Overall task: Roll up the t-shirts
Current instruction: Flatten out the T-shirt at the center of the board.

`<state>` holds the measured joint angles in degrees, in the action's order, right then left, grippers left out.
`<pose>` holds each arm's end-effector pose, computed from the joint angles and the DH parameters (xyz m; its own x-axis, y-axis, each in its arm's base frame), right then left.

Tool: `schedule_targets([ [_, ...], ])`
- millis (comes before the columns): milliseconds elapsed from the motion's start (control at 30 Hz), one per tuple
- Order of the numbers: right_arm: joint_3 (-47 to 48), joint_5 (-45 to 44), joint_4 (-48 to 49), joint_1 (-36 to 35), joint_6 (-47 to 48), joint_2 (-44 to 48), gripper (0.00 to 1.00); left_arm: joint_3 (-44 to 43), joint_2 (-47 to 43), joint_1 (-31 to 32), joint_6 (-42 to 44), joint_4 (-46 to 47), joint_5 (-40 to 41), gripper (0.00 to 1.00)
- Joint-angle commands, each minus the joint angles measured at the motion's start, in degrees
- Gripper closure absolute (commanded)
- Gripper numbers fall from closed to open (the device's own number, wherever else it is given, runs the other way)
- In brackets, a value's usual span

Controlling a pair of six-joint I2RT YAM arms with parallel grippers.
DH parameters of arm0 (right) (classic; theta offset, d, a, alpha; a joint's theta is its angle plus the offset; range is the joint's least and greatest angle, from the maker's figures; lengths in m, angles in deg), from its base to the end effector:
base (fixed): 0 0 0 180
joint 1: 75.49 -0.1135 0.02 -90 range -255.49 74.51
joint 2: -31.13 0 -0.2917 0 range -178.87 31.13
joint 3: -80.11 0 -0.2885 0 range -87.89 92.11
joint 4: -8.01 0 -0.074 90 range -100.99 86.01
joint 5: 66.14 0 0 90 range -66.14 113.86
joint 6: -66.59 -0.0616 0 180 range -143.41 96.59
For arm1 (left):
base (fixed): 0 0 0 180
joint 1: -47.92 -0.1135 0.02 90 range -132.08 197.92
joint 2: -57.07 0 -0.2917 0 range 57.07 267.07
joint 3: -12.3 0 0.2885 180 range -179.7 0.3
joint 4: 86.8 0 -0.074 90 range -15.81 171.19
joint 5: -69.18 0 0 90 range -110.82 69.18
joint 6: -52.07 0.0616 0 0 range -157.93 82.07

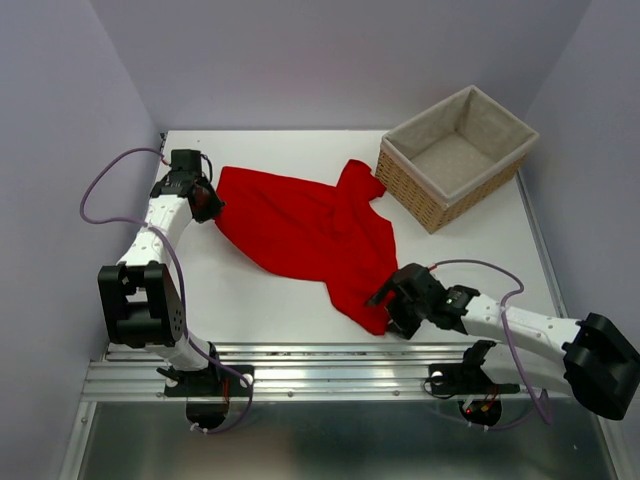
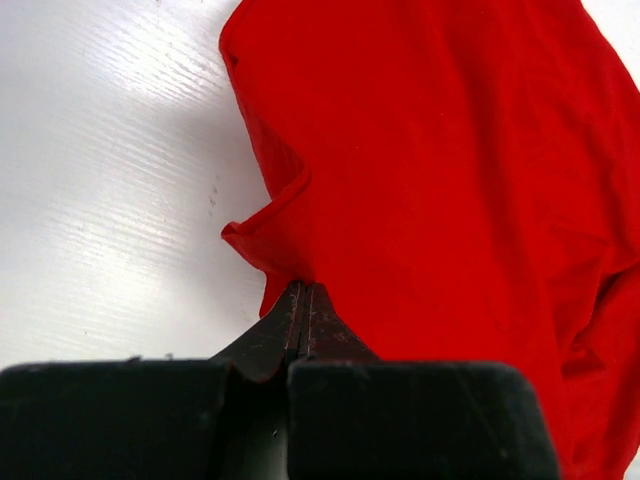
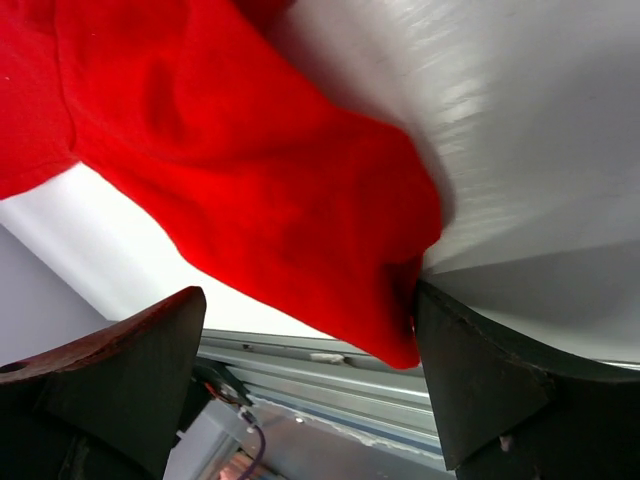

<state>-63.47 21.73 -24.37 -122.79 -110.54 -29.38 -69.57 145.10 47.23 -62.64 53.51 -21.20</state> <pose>0.1473 0.1562 0.1367 -0.7479 0.6612 -0.0586 0.5285 0.6465 0.5501 0.3912 0.0043 0.2768 -0.6487 -0.4259 -0.6308 -0.3067 0.9048 -0.2955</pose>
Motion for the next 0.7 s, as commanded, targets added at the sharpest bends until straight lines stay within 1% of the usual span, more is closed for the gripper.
schedule_targets([
  [0,0.8,-3.4,1.66,-0.77,-2.51,-3.47,0.12,0.34,-2.86,0.34,0.1,0.44,-1.02,1.0],
  [33,1.15,-4.02,1.92,-0.77,-2.86,-4.0,0.14,0.43,-2.95,0.34,0.1,0.35,-0.94,1.0],
  [133,1.41,-6.65,2.98,-0.77,-3.48,-4.7,0.17,0.78,-3.3,0.42,0.19,0.44,-1.11,1.0],
  [200,2.11,-8.06,3.33,-0.77,-3.57,-5.93,0.21,0.96,-3.3,0.34,0.27,0.52,-1.29,1.0],
  [233,2.29,-8.41,3.42,-0.77,-3.66,-6.37,0.26,1.13,-3.3,0.34,0.28,0.52,-1.37,1.0],
  [300,2.47,-8.77,4.03,-0.77,-3.31,-7.51,0.32,1.22,-3.56,0.34,0.36,0.7,-1.46,1.0],
  [333,2.56,-8.77,4.56,-0.77,-3.22,-7.78,0.37,1.4,-3.48,0.34,0.45,0.7,-1.55,1.0],
  [400,2.73,-9.47,5.61,-0.77,-2.52,-8.91,0.44,1.57,-3.48,0.34,0.45,0.79,-1.64,1.0],
  [433,3.17,-9.73,5.88,-0.77,-2.25,-9.36,0.51,1.66,-3.48,0.34,0.45,0.87,-1.81,1.0],
  [500,4.05,-10.44,6.67,-0.77,-0.59,-10.33,0.57,2.1,-3.65,0.34,0.45,1.05,-1.81,1.0],
  [533,4.49,-10.61,8.5,-0.77,0.46,-10.5,0.65,2.19,-3.91,0.34,0.36,1.14,-1.99,1.0],
  [600,4.75,-10.96,11.31,-0.77,1.95,-10.16,0.73,2.54,-4.0,0.34,0.28,1.23,-2.17,1.0],
  [633,6.15,-11.57,11.76,-0.77,2.49,-9.98,0.86,2.37,-4.01,0.42,0.19,1.4,-2.69,1.0],
  [667,7.2,-12.62,11.77,-0.77,4.76,-9.63,0.89,2.1,-4.01,0.34,0.1,1.23,-2.95,1.0],
])
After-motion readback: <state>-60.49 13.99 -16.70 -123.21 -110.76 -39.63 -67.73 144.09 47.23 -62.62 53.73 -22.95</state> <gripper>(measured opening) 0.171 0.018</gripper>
